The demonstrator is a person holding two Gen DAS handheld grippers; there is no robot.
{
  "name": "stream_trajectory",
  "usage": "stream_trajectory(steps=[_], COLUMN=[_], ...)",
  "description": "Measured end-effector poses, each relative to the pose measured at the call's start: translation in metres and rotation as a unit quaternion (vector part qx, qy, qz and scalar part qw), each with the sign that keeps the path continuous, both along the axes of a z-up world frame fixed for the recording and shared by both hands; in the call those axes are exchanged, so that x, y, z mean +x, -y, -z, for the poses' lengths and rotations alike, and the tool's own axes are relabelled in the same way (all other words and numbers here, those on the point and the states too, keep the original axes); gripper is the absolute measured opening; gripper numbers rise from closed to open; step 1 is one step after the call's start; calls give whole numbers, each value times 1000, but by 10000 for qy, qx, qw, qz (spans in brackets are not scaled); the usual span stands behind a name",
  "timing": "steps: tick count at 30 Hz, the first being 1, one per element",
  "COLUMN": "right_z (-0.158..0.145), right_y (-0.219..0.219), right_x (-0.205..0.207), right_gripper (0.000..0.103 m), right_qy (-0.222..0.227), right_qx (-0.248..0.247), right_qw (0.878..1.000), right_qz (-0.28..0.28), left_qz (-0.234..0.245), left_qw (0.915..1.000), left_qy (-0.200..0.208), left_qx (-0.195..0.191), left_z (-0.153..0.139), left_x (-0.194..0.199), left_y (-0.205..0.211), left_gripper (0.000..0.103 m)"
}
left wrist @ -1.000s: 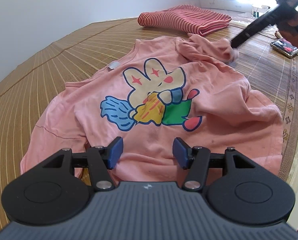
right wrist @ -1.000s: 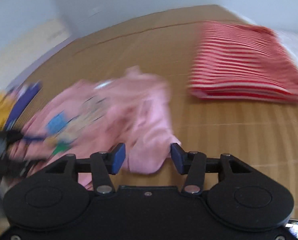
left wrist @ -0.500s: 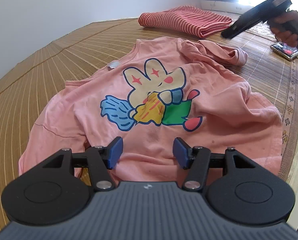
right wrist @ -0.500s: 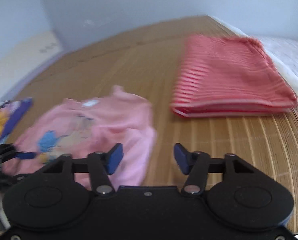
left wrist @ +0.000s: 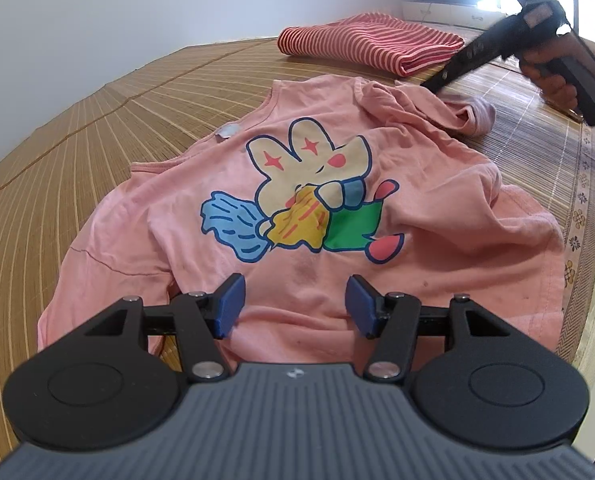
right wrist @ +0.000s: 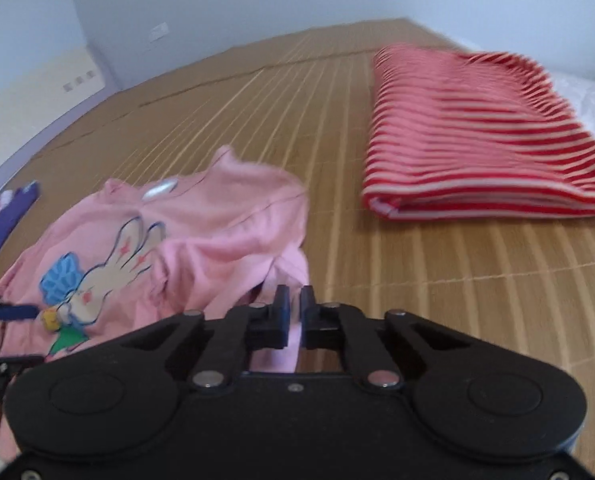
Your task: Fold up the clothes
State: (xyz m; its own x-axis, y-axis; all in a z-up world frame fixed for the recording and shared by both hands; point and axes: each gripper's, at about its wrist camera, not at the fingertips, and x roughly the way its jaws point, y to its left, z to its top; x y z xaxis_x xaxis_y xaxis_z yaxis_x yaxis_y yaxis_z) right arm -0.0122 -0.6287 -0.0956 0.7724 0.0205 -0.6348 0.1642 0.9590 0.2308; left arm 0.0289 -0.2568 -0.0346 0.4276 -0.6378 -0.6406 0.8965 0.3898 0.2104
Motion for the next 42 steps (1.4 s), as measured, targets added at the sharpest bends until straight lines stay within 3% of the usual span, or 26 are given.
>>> stream_trajectory(steps=[4,7,10,14,18,20,22,25,27,29,31,35,39,42], right_z=[-32,-52,-57,-49,-45,-46,-44,-37,-31,-25,-20,-9,-2,-6], right_y=[26,49,73,101,104,99,95,87,79,67,54,38,37,42], right_x=[-29,-56,-71,-73,-67,-67,-66,-61,-52,-42,-32,-12,-21,-28], right_gripper=[3,3,3,5,24,33,35,35,34,33,33,33,39,39], right_qy=[574,778,636,398,133,137,141,257,310,358,365,-228,-820,-810], right_qx=[-234,-792,-1307,-1248,-1626,-1634,-1445,-610,7,448,560,-30,-1489,-1379], right_qw=[9937,9754,9504,9329,9157,9195,9346,9684,9834,9913,9949,9965,9755,9774], right_qz=[936,1905,2751,3354,3673,3572,3249,2403,1786,1182,750,802,1396,1382], left_qz=[0,-2,-4,-7,-9,-10,-12,-9,-9,-13,-15,-15,-9,-21], left_qw=[10000,10000,10000,10000,10000,10000,10000,10000,10000,10000,10000,10000,10000,10000], left_qy=[11,3,-9,-38,-17,-24,-23,-17,-30,-30,-30,-13,-23,-13], left_qx=[-3,-7,-14,-34,-34,-37,-40,-33,-39,-43,-47,-50,-46,-27], left_z=[0,1,1,1,1,1,1,1,1,1,1,1,1,-6], left_x=[0,0,1,3,2,2,2,2,2,2,2,1,2,3], left_y=[0,0,1,1,0,0,-1,0,0,0,0,-1,0,1], left_gripper=[63,63,63,63,63,63,63,63,63,63,63,63,63,63])
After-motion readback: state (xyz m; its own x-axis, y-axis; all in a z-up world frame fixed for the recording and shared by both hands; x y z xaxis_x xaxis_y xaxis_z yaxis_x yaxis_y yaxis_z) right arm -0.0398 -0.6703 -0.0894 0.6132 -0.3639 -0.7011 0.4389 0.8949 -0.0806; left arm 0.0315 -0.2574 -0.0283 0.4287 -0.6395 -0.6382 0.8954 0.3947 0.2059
